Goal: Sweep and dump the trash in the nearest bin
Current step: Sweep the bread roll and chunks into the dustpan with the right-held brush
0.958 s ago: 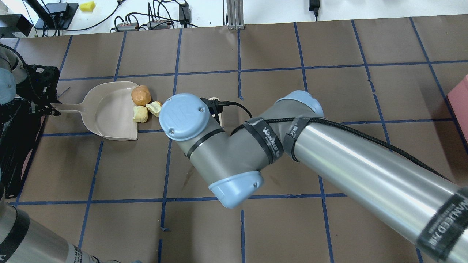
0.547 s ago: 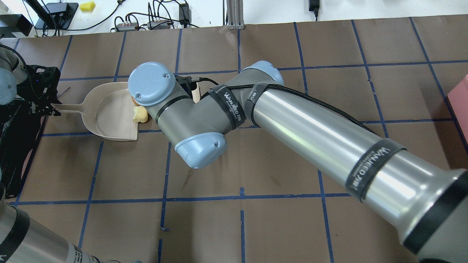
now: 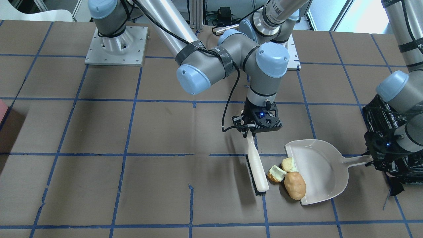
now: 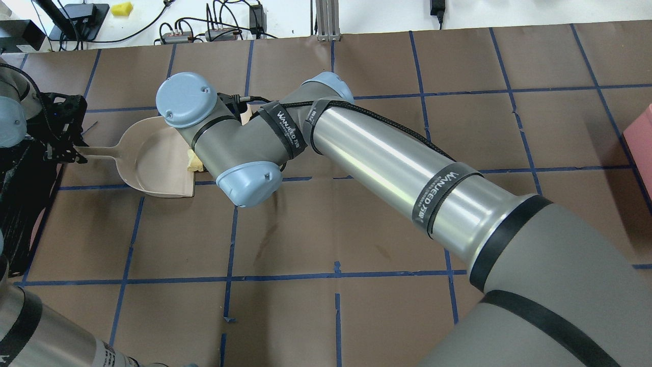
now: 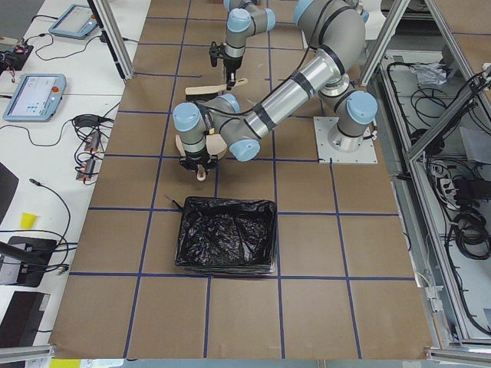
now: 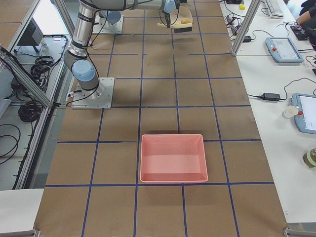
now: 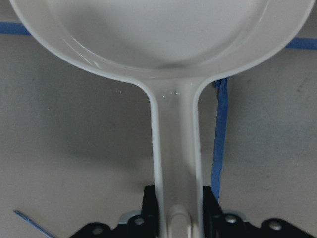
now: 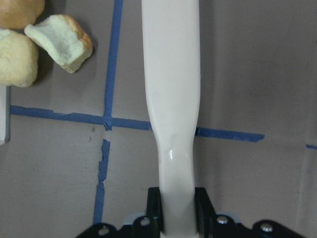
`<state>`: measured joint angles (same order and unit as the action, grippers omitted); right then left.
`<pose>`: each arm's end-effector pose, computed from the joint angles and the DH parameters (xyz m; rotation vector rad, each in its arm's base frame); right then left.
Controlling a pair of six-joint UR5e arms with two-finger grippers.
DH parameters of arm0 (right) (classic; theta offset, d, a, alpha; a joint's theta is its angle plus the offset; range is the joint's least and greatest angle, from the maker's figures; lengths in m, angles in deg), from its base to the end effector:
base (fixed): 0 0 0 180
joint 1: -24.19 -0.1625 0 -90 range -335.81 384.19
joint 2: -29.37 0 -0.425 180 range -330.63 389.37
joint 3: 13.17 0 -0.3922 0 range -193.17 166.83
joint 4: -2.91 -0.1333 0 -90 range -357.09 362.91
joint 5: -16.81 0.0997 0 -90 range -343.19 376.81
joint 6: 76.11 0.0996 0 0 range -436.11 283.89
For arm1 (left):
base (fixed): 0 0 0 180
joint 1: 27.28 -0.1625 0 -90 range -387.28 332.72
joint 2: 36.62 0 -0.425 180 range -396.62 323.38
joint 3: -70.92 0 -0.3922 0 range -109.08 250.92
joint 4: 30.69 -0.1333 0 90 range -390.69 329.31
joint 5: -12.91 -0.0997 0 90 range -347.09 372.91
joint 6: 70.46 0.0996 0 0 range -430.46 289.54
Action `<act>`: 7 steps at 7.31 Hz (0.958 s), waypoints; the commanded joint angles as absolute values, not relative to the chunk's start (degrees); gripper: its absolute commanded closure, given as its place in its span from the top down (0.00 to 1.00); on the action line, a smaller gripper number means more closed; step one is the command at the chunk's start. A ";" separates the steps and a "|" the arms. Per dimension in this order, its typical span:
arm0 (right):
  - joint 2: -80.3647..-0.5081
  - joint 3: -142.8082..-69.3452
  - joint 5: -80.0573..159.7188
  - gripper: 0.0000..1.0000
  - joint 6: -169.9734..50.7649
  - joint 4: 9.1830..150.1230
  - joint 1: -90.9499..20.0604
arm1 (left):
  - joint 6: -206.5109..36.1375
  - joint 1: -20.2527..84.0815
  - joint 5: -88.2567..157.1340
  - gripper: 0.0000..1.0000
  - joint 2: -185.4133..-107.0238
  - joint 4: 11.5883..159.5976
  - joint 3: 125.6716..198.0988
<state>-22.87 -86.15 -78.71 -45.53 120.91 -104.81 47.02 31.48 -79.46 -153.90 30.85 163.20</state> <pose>0.5609 -0.4960 0.2739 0.2199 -3.1172 0.2488 0.2182 -0.6088 0.2453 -2.1423 -2.2868 -0.0705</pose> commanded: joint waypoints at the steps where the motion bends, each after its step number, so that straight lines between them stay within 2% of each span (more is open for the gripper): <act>1: -18.64 -82.36 -78.29 0.12 -45.61 121.38 -106.14 | 46.96 31.52 -79.47 0.07 -153.87 30.84 163.20; 3: -14.24 -77.79 -78.20 0.12 -45.69 121.38 -107.12 | 46.97 31.52 -79.47 0.07 -153.87 30.75 163.20; 7: -11.42 -72.08 -75.22 0.14 -43.24 121.56 -110.19 | 46.88 31.52 -79.38 0.07 -153.87 30.75 163.29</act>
